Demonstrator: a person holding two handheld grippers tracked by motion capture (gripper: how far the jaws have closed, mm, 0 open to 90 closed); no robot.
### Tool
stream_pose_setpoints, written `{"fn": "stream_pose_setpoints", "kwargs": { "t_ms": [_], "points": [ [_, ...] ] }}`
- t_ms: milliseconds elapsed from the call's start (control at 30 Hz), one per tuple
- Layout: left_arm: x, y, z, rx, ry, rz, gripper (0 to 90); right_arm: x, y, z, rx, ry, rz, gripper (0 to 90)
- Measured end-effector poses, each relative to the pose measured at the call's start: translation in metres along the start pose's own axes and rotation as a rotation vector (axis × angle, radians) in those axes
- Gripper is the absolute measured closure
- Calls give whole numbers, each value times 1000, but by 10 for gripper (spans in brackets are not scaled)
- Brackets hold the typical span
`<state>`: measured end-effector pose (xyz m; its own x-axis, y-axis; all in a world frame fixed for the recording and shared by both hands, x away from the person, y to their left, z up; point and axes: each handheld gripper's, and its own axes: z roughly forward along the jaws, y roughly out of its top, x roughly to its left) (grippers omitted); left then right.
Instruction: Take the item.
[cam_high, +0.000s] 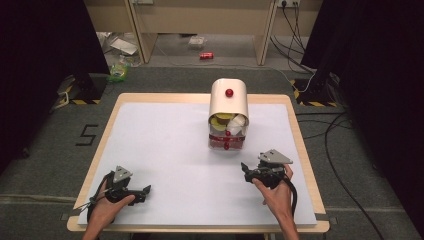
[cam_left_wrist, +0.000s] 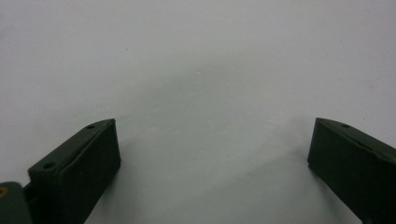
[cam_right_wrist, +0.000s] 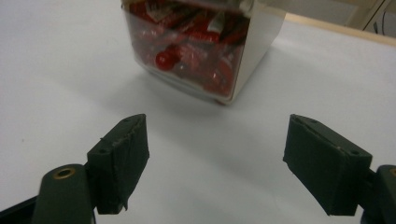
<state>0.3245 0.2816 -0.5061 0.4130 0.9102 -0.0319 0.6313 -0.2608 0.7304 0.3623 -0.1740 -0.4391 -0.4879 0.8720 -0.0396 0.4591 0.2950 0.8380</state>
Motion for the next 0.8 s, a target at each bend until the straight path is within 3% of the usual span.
{"fn": "stream_pose_setpoints", "kwargs": {
  "t_ms": [433,800],
  "points": [
    [0,0,0,-1,0,0,16,2,43,-7,-94,27,-11,232],
    [0,0,0,0,0,0,16,17,72,-7,-151,77,-43,236]
  ]
}}
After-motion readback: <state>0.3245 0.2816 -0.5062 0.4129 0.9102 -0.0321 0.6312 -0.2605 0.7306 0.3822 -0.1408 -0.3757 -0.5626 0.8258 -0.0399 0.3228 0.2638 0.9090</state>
